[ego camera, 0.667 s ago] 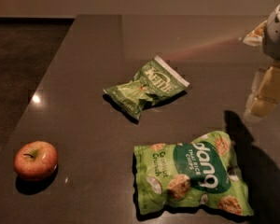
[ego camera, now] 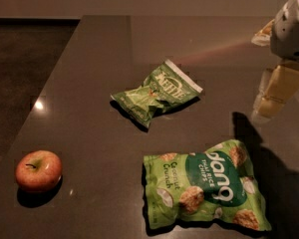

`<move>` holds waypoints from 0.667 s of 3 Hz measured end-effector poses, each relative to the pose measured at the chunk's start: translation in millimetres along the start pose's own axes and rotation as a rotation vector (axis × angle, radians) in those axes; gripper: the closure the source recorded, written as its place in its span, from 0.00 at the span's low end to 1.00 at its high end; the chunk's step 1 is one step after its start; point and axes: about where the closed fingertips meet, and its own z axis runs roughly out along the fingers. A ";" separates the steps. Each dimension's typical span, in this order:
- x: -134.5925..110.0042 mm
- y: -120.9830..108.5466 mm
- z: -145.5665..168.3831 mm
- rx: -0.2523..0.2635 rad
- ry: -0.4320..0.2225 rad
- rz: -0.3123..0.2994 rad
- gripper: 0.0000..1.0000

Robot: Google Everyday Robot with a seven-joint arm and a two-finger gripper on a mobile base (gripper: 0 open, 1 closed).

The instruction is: Pick green jalapeno chip bag

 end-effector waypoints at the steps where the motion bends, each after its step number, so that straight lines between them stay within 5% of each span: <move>1: -21.8 -21.7 22.2 -0.016 -0.040 -0.017 0.00; 2: -49.8 -38.4 51.6 -0.045 -0.078 -0.041 0.00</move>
Offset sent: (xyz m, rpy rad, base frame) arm 0.0972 0.0772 -0.0504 0.1126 0.0416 0.1151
